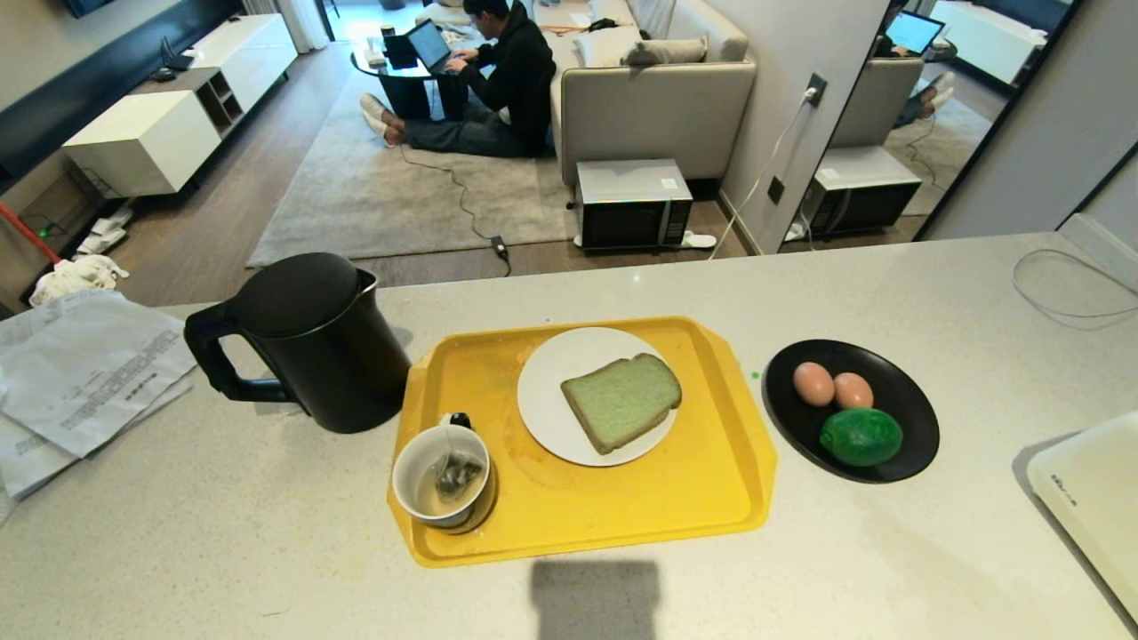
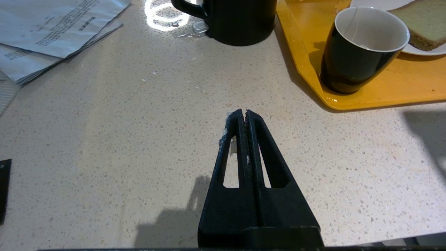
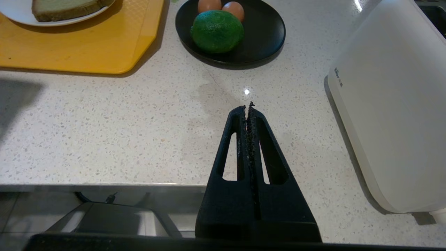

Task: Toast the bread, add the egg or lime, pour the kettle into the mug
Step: Pick up the egg

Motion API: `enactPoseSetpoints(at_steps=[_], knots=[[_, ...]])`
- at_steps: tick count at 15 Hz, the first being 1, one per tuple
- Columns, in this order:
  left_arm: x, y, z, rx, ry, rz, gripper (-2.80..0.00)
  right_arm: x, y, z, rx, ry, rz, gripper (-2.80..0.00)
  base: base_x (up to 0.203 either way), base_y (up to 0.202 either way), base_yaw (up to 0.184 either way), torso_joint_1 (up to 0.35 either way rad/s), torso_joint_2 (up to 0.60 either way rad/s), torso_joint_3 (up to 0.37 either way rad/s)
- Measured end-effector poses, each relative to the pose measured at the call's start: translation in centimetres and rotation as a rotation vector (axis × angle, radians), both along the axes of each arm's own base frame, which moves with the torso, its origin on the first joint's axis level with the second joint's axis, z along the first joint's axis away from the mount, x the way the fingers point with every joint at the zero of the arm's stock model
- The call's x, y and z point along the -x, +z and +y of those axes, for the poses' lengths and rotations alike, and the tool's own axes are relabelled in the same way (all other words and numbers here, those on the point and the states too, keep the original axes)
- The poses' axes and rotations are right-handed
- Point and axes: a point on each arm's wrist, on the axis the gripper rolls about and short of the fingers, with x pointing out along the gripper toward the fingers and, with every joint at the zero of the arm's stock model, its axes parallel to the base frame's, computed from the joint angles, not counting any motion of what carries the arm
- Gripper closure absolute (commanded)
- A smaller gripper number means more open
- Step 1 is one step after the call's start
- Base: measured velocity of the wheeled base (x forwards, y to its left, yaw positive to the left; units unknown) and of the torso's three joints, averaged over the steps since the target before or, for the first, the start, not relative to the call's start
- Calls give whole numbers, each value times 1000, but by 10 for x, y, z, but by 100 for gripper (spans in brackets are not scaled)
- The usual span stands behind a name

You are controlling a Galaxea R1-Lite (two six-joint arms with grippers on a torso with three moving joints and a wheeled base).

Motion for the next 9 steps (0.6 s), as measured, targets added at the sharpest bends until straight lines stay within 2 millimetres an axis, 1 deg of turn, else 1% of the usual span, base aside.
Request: enactPoseSetpoints(at_steps=[7,9], knots=[[0,0,0,1,0,0,0,0,0,0,0,0,0,0,0,0,0,-153,299,332],[0,0,0,0,0,0,0,0,0,0,1,0,0,0,0,0,0,-161,301,213]])
